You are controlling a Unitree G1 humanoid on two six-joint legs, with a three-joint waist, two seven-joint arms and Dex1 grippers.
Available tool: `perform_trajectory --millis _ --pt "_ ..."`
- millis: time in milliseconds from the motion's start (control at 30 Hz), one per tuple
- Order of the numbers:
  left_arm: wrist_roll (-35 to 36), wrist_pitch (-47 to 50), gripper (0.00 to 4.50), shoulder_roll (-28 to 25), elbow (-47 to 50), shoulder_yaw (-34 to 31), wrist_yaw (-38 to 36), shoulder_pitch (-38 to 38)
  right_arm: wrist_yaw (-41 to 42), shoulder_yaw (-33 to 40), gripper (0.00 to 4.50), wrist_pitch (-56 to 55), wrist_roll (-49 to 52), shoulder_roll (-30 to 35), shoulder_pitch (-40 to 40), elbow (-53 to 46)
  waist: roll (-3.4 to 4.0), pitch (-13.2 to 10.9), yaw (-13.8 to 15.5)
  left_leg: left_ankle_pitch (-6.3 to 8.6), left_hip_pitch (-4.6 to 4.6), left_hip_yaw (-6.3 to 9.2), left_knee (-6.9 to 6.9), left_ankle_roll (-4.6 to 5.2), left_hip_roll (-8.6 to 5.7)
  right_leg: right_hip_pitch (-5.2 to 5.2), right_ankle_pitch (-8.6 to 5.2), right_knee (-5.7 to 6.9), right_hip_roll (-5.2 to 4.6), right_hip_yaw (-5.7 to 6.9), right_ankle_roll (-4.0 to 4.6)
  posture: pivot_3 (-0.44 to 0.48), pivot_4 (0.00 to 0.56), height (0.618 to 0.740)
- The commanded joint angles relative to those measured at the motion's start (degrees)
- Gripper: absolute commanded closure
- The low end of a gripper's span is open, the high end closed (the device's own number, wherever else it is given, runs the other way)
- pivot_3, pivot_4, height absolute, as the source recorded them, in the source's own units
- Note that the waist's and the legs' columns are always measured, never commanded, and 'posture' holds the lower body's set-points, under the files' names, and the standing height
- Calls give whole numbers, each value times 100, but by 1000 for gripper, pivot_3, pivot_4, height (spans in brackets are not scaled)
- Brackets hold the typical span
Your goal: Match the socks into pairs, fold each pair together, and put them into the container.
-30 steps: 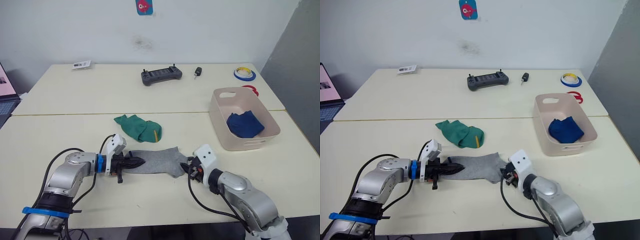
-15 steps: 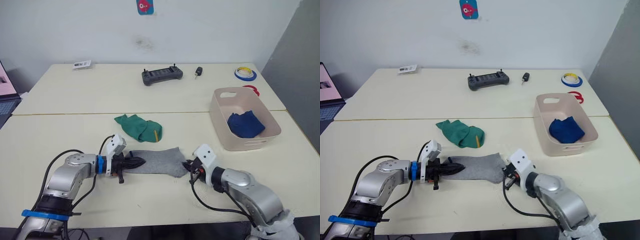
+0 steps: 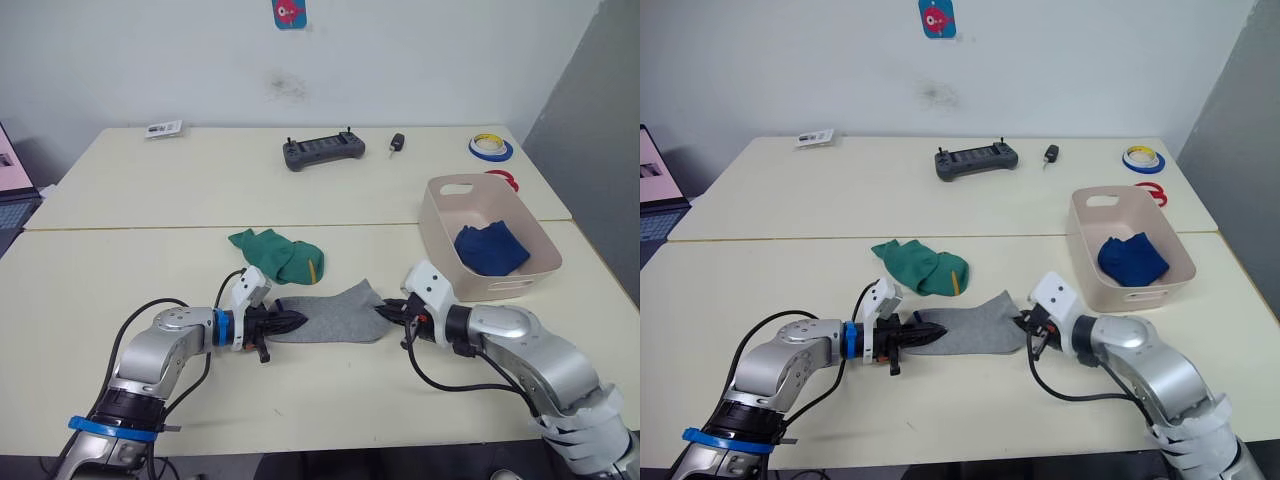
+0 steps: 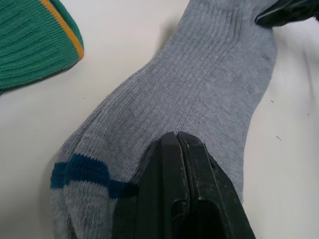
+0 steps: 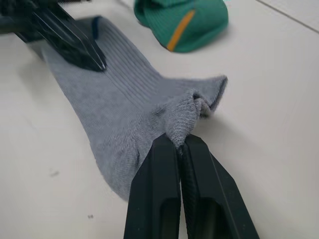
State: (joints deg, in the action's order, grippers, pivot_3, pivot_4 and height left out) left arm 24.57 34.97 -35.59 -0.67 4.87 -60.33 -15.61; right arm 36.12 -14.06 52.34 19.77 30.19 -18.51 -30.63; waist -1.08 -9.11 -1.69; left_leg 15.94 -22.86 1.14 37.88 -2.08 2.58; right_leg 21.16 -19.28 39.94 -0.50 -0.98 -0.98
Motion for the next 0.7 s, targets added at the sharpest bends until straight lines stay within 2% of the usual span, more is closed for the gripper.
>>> perform_trajectory --millis 33,200,300,433,600,700 --pt "-170 5 4500 -65 -44 66 110 105 -27 -119 4473 230 265 -320 -291 -74 0 0 0 0 0 0 0 0 0 0 0 0 0 0 0 0 150 740" --pt "-172 -15 4500 -59 -78 26 159 129 -350 -278 4473 647 420 -1299 -755 436 1 1 -7 0 3 2 0 0 2 0 0 5 -3 0 1 0 150 740" --pt "-137 -4 4500 -62 -58 -16 182 128 -433 -333 4473 700 396 -1587 -895 729 1 1 -4 -1 2 2 1 -1 1 0 0 4 -11 0 1 0 150 740" --pt "107 155 4500 -258 168 -336 123 120 -412 -412 4473 650 383 -1673 -980 926 2 0 -17 -1 2 2 0 0 1 2 0 4 -21 1 1 0 150 740" --pt "556 670 4500 -790 527 -726 -92 17 -343 -502 4473 597 385 -1647 -1036 970 5 -2 -27 0 -2 5 -2 0 8 13 0 7 -15 2 1 0 150 740" --pt "426 542 4500 -1054 350 -735 -219 19 -290 -570 4473 547 374 -1597 -1065 980 7 -4 -15 0 -2 4 -3 0 5 12 0 4 -16 1 1 0 150 740"
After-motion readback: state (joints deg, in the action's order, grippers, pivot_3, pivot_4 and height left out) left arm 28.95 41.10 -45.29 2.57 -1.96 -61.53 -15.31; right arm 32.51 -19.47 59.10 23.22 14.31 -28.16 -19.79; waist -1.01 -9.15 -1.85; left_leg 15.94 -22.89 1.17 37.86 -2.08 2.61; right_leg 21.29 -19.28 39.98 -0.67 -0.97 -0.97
